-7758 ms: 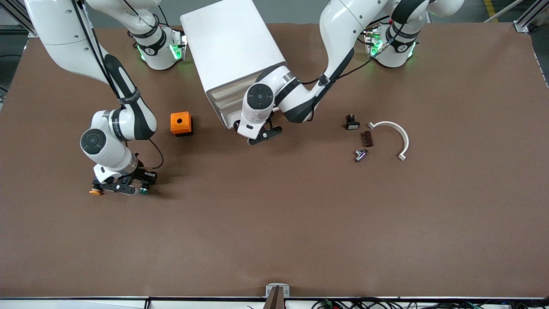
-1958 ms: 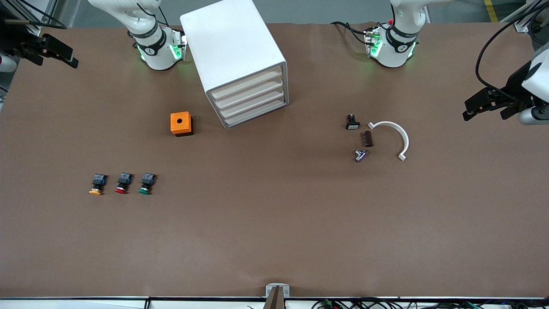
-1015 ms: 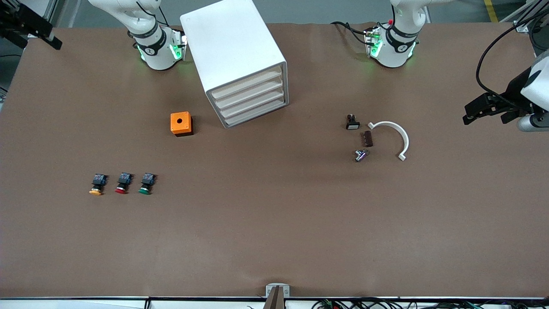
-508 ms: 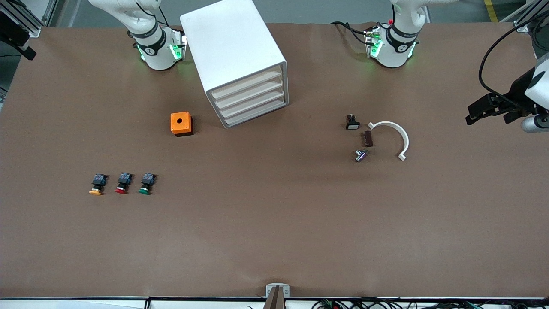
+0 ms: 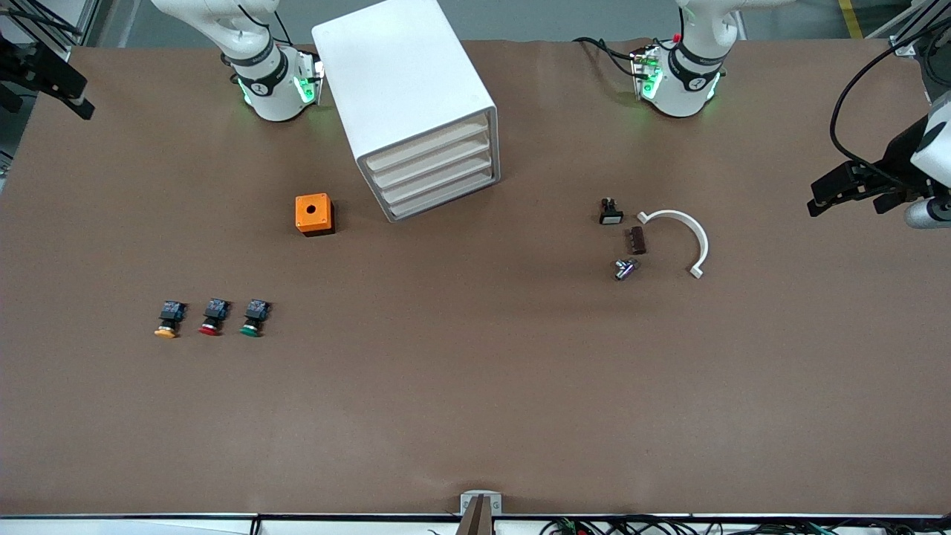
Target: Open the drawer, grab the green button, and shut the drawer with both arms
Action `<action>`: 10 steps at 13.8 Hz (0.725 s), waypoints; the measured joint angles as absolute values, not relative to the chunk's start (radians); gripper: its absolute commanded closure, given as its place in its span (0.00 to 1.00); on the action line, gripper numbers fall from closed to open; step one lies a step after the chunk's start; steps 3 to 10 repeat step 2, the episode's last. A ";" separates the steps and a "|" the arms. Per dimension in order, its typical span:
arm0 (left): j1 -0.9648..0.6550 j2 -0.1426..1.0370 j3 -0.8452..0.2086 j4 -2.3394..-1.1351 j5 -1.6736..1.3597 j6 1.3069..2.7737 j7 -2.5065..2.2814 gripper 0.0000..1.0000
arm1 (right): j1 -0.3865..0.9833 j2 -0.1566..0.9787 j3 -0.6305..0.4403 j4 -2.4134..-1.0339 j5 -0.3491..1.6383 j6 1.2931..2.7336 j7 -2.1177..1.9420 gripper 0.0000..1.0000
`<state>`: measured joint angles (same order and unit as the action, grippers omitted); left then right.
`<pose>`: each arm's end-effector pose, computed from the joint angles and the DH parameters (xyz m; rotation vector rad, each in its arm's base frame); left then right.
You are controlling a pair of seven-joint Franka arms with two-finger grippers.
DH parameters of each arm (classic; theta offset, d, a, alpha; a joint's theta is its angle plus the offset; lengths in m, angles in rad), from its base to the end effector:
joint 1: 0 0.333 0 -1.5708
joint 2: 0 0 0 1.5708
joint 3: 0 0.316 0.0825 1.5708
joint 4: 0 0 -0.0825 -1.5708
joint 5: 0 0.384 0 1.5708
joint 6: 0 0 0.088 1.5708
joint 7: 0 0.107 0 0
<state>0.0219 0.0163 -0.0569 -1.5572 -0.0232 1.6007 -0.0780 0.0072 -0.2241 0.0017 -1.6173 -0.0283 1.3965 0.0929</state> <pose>0.5623 -0.0218 0.6246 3.1150 0.0676 0.0402 0.4620 0.0008 0.7018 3.1105 -0.1385 0.0074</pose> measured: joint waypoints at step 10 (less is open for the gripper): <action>0.020 0.016 -0.057 -1.543 -0.023 1.600 -0.078 0.00 | 0.008 -0.188 -0.002 -1.618 -0.028 1.398 0.093 0.00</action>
